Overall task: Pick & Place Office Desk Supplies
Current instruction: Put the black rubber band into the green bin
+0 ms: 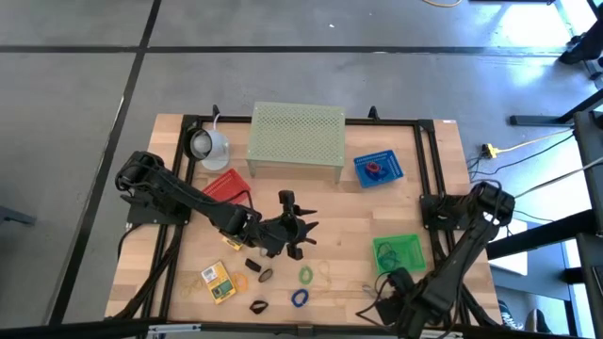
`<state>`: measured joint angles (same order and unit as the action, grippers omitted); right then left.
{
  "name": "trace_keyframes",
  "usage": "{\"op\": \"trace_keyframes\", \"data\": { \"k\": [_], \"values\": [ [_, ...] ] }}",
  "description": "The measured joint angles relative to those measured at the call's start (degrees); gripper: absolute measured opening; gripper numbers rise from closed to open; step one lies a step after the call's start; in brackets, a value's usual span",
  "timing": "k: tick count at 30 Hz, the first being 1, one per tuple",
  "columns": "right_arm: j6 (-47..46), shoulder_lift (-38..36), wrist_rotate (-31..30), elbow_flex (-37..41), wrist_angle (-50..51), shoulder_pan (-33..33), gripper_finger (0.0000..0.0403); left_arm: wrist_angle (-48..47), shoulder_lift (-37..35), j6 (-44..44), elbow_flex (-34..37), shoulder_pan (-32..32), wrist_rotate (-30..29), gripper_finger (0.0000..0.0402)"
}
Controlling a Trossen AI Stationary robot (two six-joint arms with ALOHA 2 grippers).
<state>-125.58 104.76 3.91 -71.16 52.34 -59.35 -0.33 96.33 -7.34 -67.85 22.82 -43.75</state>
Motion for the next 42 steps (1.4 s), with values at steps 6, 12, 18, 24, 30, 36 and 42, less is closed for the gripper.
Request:
{"op": "trace_keyframes", "data": {
  "k": [6, 12, 18, 24, 30, 36, 42],
  "values": [
    [0.02, 2.31, 0.02, 0.00, -0.09, 0.29, 0.0184, -0.36, 0.00, 0.60, -0.01, 0.05, 0.11, 0.0143],
    [0.02, 4.83, 0.01, 0.00, -1.64, 0.32, 0.0216, -0.35, 0.00, 0.60, -0.02, -0.05, 0.11, 0.0143],
    [0.04, 7.17, -0.02, -0.05, -1.60, 0.37, 0.0221, 0.12, 0.00, 0.60, 0.00, -0.05, 0.06, 0.0143],
    [0.20, 7.77, -0.05, -0.17, -2.03, 0.39, 0.0204, 0.97, 0.02, -1.80, -0.02, -0.53, -0.09, 0.0143],
    [1.38, 7.88, -0.70, -0.15, -2.63, 0.39, 0.0145, 1.49, 0.02, -1.83, -0.02, -1.72, -0.13, 0.0143],
    [2.10, 7.94, -0.84, -0.09, -2.35, 0.37, 0.0047, 1.47, 0.02, -1.98, -0.02, -2.52, -0.13, 0.0143],
    [6.52, 7.66, -1.33, -1.30, -1.40, 0.18, 0.0016, 1.49, 0.02, -2.00, -0.02, -3.11, -0.15, 0.0143]
  ]
}}
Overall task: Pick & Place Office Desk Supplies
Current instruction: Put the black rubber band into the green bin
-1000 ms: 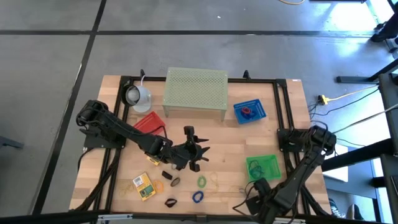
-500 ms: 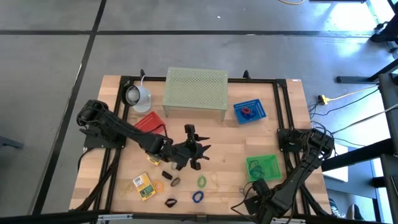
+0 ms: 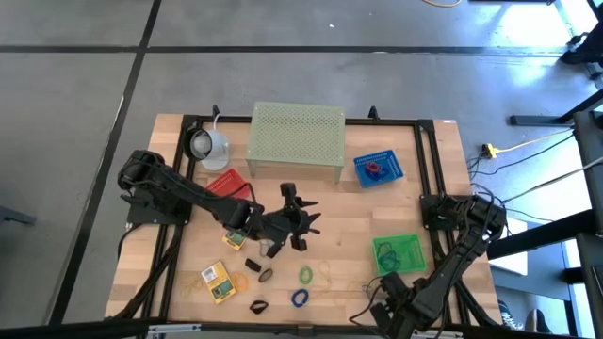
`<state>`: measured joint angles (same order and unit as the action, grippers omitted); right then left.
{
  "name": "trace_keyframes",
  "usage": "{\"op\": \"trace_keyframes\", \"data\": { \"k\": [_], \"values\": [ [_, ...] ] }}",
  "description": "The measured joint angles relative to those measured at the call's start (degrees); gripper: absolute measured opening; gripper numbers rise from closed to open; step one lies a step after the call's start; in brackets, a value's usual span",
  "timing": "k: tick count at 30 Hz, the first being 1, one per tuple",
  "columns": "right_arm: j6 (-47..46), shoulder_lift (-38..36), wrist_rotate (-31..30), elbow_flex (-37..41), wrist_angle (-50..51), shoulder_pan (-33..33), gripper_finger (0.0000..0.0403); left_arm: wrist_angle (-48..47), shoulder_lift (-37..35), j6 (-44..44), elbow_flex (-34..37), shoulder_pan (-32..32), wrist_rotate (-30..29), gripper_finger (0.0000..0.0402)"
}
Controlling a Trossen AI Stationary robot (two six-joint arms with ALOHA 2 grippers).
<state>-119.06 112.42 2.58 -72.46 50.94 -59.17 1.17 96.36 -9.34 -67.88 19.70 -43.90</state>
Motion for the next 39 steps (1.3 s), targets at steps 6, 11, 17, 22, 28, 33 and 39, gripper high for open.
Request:
{"op": "trace_keyframes", "data": {
  "k": [6, 11, 17, 22, 28, 33, 39],
  "values": [
    [4.27, -0.76, -9.71, -6.65, 6.09, -0.42, 0.0014, 0.35, 0.00, 0.00, 0.00, -0.01, 0.00, 0.0143],
    [13.11, -0.76, -30.87, -11.54, 7.26, -0.60, 0.0008, 0.35, 0.00, 0.04, 0.00, 0.00, 0.00, 0.0143],
    [26.89, -0.79, -53.29, -13.26, 7.49, 2.14, 0.0018, 0.36, 0.00, 0.03, 0.00, 0.00, 0.01, 0.0143],
    [37.45, -0.81, -61.27, -13.28, 7.54, 6.95, 0.0019, 0.35, 0.00, 0.02, 0.00, 0.00, 0.02, 0.0143],
    [46.02, -3.59, -56.81, -13.30, 10.55, 14.10, 0.0020, 0.35, 0.00, 3.22, 0.00, 0.02, -1.76, 0.0143],
    [46.31, -6.83, -57.07, -13.34, 18.78, 16.98, 0.0020, -3.23, -1.63, 10.45, -0.03, 0.50, -7.20, 0.0137],
    [50.31, -9.99, -58.11, -11.34, 20.47, 17.90, 0.0020, -10.28, -4.28, 13.46, -0.04, 3.36, -5.70, 0.0093]
  ]
}}
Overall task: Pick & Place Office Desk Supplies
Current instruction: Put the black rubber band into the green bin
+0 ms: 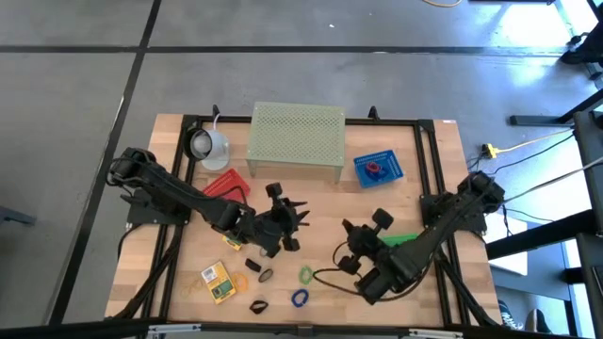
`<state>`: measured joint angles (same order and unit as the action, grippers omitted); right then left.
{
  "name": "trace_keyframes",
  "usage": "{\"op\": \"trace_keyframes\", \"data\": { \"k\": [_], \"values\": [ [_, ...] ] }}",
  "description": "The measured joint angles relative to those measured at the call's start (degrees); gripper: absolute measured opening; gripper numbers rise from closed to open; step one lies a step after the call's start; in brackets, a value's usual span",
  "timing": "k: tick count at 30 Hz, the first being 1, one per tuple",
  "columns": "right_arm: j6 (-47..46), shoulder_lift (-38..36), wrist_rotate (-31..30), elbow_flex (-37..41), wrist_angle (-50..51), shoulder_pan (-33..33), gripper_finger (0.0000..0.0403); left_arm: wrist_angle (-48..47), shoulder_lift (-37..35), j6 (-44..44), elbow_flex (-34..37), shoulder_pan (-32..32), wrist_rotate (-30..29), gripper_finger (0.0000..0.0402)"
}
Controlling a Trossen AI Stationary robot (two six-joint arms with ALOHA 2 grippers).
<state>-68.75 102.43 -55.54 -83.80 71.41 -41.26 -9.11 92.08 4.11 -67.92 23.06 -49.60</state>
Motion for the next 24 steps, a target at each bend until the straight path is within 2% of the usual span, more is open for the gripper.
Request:
{"op": "trace_keyframes", "data": {
  "k": [8, 10, 13, 16, 19, 21, 24],
  "values": [
    [2.23, -5.15, 3.84, 8.34, -5.89, 5.03, 0.0020, -11.86, -0.09, 5.90, 0.00, 0.25, -1.60, 0.0025],
    [4.95, -6.49, 6.12, 10.99, -10.50, 6.49, 0.0020, -17.82, -0.60, 9.87, 0.02, 0.07, -4.14, 0.0011],
    [10.88, -7.52, 9.42, 14.57, -18.94, 8.09, 0.0020, -31.83, -2.42, 18.56, 0.04, 0.05, -6.05, 0.0002],
    [17.55, -7.63, 12.05, 16.84, -26.19, 9.42, 0.0020, -46.84, -6.53, 29.04, 0.04, 0.49, -6.86, 0.0003],
    [22.73, -7.63, 13.97, 18.58, -33.15, 11.23, 0.0020, -57.52, -11.97, 37.55, 0.04, 1.64, -7.35, 0.0002],
    [25.10, -7.63, 14.78, 19.21, -37.22, 12.42, 0.0020, -60.39, -15.97, 40.14, 0.37, 2.81, -7.37, 0.0001],
    [29.22, -7.63, 15.29, 19.46, -41.52, 13.84, 0.0020, -56.73, -23.16, 37.29, 5.04, 5.10, -4.67, 0.0002]
  ]
}}
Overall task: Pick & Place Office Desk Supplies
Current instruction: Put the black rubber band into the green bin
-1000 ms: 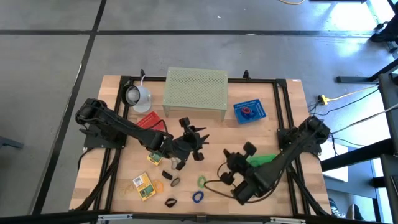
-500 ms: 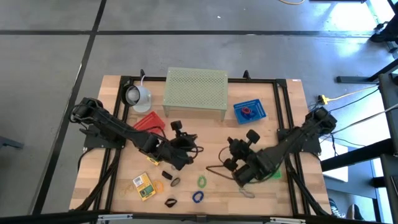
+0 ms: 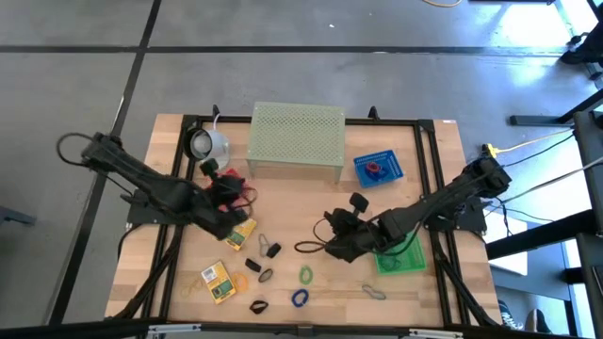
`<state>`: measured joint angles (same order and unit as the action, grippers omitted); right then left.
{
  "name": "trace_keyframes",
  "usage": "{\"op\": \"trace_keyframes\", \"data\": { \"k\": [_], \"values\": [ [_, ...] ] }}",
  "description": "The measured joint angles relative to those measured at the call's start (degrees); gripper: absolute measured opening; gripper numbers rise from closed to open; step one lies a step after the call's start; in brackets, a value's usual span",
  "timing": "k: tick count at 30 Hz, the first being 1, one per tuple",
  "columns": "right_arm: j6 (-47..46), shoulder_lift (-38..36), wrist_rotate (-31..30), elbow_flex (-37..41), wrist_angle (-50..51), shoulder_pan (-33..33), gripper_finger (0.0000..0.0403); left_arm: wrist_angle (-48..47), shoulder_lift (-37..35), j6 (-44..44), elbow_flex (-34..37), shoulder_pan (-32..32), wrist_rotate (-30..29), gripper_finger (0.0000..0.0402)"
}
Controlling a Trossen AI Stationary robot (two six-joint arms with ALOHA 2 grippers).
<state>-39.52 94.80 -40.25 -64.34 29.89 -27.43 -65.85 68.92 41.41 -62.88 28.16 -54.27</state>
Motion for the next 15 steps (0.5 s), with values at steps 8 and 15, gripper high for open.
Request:
{"op": "trace_keyframes", "data": {
  "k": [8, 15],
  "values": [
    [11.81, 0.00, 0.81, 0.00, -9.52, 2.89, 0.0020, 43.16, -19.49, -24.58, 24.48, 1.31, 25.39, 0.0003],
    [12.93, 0.00, 0.83, 0.00, -14.62, 4.92, 0.0020, 75.32, -23.80, -39.25, 37.89, 1.64, 23.49, 0.0003]
  ]
}}
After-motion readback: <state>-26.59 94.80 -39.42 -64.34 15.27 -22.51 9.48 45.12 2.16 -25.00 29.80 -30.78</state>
